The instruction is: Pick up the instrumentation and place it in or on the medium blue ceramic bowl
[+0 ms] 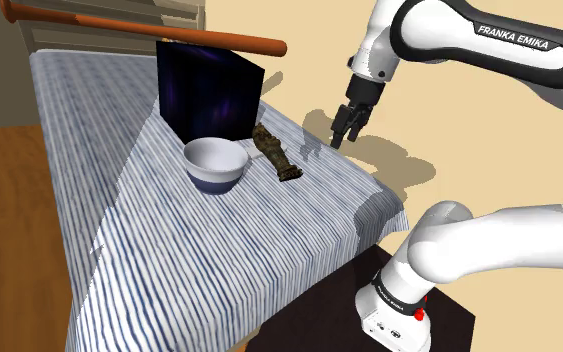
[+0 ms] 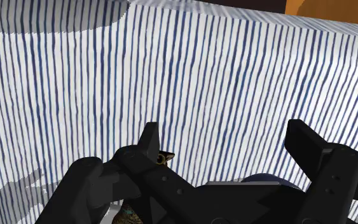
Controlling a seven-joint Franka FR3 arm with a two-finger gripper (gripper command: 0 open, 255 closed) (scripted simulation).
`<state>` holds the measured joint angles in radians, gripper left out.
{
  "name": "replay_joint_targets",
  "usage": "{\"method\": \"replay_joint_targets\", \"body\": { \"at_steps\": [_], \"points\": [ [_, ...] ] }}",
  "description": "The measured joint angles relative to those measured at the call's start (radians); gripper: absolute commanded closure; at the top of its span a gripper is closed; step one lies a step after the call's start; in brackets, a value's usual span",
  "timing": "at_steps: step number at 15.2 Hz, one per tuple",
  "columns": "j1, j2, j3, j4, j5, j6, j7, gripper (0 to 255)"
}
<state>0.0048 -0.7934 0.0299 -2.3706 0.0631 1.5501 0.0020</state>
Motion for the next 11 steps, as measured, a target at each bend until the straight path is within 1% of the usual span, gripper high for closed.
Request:
{"method": "replay_joint_targets", "body": {
  "at_steps": [2, 7, 11],
  "points": [
    [0.001, 0.007, -0.01, -0.004, -0.008, 0.01, -0.02, 0],
    [0.011, 0.085, -0.109, -0.025, -0.082, 0.109, -0.222, 0],
    [0.025, 0.186, -0.188, -0.02, -0.128, 0.209, -0.392, 0]
  ]
}}
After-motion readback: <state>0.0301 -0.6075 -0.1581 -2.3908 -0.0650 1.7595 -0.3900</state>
